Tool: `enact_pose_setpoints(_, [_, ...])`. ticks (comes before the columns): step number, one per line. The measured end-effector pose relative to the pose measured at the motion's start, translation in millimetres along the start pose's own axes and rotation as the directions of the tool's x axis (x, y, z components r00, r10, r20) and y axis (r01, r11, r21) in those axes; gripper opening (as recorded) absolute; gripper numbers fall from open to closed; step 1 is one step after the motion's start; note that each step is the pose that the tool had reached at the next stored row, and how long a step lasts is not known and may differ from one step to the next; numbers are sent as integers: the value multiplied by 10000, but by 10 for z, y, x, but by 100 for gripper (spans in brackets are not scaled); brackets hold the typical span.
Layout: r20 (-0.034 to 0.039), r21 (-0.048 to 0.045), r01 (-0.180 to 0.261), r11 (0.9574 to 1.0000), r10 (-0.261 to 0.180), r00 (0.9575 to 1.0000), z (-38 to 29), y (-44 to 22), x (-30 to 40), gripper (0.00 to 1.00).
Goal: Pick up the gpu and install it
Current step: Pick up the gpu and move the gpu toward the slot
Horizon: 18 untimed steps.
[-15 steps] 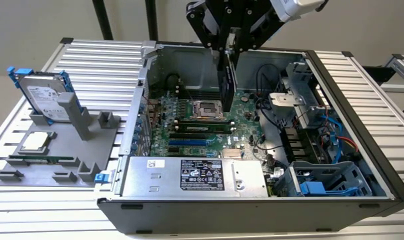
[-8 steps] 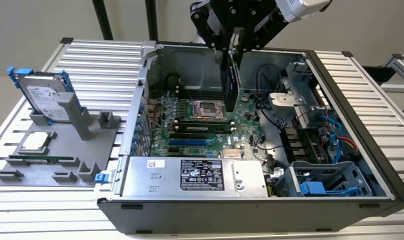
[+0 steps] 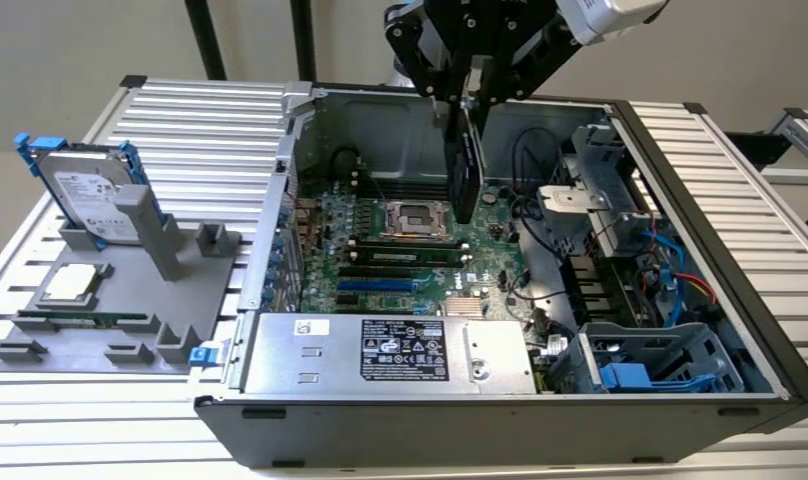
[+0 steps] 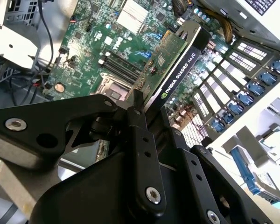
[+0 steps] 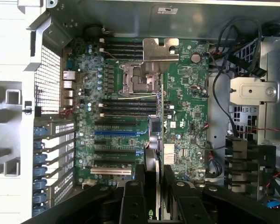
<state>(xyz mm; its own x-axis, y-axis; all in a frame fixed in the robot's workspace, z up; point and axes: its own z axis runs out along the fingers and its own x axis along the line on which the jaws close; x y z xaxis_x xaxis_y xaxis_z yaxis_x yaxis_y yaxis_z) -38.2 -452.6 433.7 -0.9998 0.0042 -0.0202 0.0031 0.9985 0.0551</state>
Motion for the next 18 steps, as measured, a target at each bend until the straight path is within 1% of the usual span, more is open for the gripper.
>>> enact_pose_setpoints(4, [0, 0, 0, 10000, 0, 10000, 0, 0, -5, 0])
enact_pose_setpoints(6, [0, 0, 0, 10000, 0, 10000, 0, 0, -22, 0])
enact_pose_setpoints(18, [-2, -1, 51, 10000, -51, 10000, 1, 0, -27, 0])
